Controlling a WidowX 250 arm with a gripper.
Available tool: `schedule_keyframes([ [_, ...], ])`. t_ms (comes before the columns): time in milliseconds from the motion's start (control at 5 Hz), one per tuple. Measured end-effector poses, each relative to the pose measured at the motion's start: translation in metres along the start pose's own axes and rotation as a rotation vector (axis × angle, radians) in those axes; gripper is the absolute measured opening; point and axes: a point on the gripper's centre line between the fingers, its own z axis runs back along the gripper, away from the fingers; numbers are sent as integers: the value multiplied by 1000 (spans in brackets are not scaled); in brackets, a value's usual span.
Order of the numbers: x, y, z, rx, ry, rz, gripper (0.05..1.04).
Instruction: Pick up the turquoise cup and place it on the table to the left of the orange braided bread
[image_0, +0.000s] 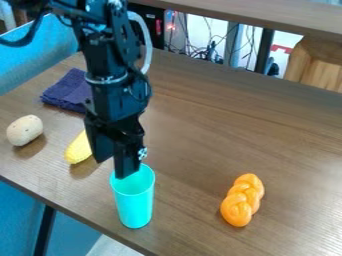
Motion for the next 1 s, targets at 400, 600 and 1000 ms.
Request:
schedule_keyframes([
  [400,-1,20,27,19,-53,35,1004],
  [600,-5,43,29,104,-60,90,1001],
  [1000,-2,87,22,122,-67,199,1001],
])
